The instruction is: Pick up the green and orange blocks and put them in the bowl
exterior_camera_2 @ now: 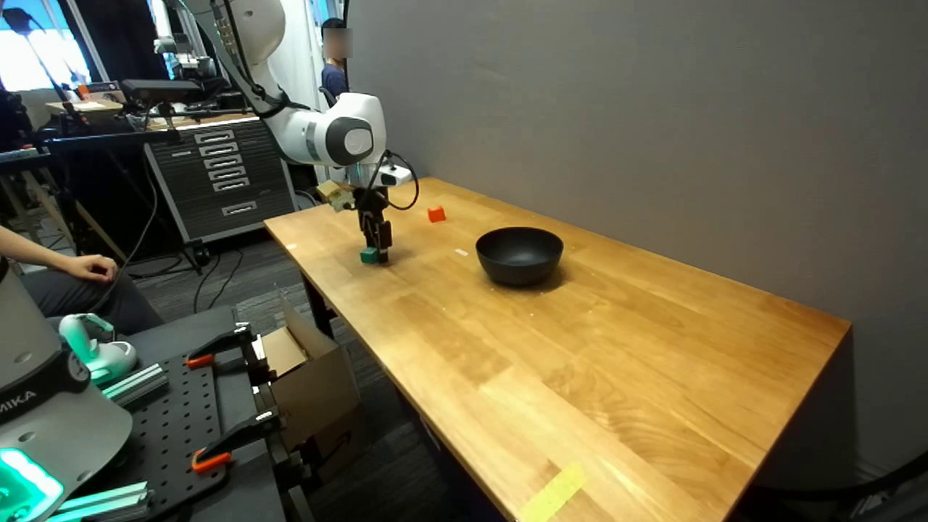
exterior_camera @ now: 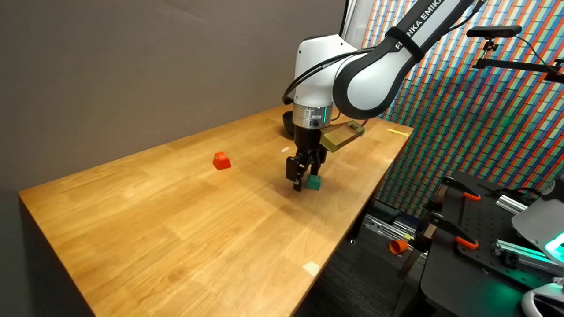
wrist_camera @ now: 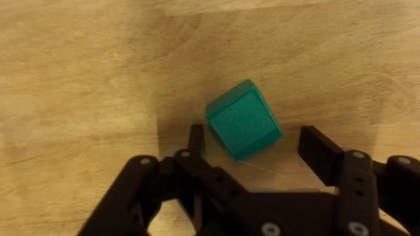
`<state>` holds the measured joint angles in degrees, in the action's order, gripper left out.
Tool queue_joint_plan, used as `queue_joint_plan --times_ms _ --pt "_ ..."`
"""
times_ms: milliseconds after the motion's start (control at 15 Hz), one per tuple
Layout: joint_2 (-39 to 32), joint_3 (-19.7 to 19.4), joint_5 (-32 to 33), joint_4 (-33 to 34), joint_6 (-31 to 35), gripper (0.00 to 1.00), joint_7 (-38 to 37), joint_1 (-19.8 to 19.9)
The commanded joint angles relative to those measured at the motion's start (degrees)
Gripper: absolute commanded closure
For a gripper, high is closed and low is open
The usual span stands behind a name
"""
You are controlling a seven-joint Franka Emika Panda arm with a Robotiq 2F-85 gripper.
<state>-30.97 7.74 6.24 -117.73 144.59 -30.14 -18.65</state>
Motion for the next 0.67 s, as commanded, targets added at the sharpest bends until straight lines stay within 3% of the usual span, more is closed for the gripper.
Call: queue_joint_plan --times_ms 0,67,267,333,467,600 --pt "0.53 0.41 -5.23 0.76 -4.12 0.05 3.35 0.29" --pt "0.65 0.43 -6.24 0.69 -5.04 0.00 3.61 0.37" --pt "0.99 0.09 -7.85 0.51 -7.36 0.00 3.47 0.02" --pt "1.11 -0.30 -7.48 0.32 -7.45 0.25 3.09 -0.31" --pt "1.29 -1.10 -6.19 0.02 -6.83 0.27 2.35 -0.97" --pt "1.58 -2.62 -3.65 -0.12 -5.66 0.43 0.48 -2.59"
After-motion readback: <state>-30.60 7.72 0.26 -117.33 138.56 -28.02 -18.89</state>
